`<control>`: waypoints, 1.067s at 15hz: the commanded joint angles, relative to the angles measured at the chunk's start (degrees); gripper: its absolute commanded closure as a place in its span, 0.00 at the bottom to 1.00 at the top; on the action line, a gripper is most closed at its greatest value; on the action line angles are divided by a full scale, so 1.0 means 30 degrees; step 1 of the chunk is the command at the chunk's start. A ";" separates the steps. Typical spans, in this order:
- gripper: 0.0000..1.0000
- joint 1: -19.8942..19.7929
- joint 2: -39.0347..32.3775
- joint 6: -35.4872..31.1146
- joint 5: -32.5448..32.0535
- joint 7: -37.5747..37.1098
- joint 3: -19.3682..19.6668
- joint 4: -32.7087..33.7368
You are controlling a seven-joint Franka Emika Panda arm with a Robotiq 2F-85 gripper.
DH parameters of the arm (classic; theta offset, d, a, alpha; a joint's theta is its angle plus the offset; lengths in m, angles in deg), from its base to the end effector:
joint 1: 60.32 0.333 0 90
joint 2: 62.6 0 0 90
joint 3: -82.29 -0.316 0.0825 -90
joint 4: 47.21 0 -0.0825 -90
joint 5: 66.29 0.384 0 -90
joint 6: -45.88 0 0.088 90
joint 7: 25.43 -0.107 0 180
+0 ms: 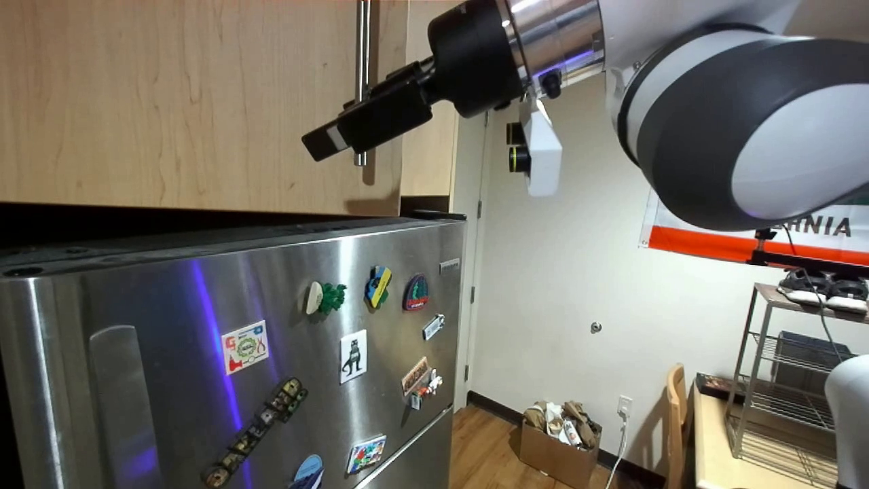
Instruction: Open the left cabinet door above the fridge
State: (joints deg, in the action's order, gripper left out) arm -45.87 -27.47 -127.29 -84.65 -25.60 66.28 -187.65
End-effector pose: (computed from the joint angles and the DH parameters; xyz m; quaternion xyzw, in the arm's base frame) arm 0.3336 0.2573 0.6393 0.7509 0.3532 0.5569 0.0355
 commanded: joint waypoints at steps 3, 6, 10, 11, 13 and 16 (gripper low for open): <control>0.00 0.2212 0.0402 0.1210 0.0698 0.2156 0.0466 -0.1113; 0.00 0.2599 0.0150 0.0688 0.0712 0.2543 0.0891 -0.0970; 0.00 0.3550 -0.0007 -0.0448 0.0804 0.3467 0.2143 -0.0884; 0.00 0.4020 0.0085 -0.0426 0.0955 0.3794 0.2622 -0.0930; 0.00 0.5872 -0.0126 0.0017 0.0818 0.4313 0.4524 -0.0521; 0.00 0.3473 -0.0659 -0.0344 0.1325 0.3586 0.3852 0.0004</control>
State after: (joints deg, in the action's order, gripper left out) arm -34.00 -29.47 -128.08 -83.56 -16.93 79.44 -187.48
